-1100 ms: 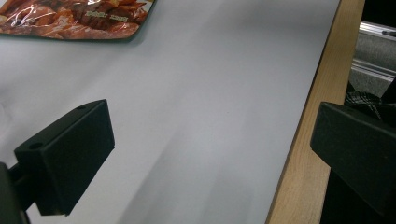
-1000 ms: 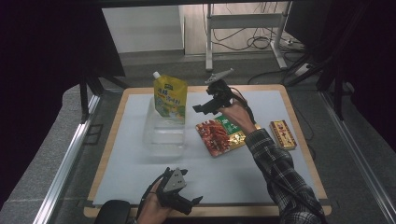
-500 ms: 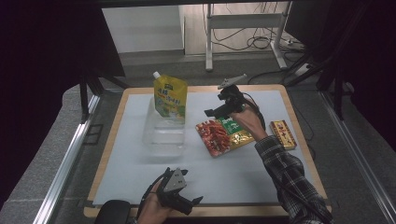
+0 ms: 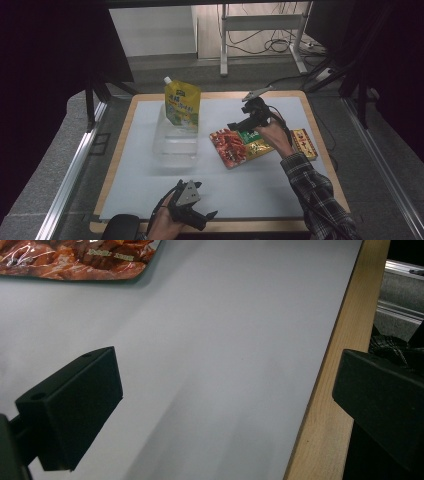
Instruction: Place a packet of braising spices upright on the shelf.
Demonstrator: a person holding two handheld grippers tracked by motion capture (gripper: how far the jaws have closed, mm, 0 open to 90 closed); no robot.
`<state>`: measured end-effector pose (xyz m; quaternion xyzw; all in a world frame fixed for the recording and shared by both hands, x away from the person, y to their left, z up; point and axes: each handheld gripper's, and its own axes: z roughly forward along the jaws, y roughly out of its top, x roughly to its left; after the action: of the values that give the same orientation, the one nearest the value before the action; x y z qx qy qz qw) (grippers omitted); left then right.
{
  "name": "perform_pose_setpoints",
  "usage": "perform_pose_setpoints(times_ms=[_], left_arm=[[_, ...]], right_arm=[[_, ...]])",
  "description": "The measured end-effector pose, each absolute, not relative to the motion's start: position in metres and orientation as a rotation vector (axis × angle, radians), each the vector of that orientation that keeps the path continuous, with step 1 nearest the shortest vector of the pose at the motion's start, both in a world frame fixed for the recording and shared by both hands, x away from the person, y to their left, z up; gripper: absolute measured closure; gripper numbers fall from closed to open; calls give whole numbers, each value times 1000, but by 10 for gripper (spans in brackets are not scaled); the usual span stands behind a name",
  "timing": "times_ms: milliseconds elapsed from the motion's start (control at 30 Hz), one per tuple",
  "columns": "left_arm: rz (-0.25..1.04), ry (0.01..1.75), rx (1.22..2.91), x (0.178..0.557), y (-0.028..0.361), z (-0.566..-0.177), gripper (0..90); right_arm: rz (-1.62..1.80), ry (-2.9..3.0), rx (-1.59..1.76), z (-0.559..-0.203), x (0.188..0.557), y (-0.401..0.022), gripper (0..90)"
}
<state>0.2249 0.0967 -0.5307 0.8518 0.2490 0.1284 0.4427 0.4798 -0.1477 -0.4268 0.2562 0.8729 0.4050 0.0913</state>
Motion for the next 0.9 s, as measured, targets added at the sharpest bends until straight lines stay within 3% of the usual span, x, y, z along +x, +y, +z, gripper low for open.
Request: perform_pose_setpoints(times_ms=[900], left_arm=[[323,594,2126,224,93,-532,0]], right_arm=[[1168,2503,998,-456,467,-215,28]])
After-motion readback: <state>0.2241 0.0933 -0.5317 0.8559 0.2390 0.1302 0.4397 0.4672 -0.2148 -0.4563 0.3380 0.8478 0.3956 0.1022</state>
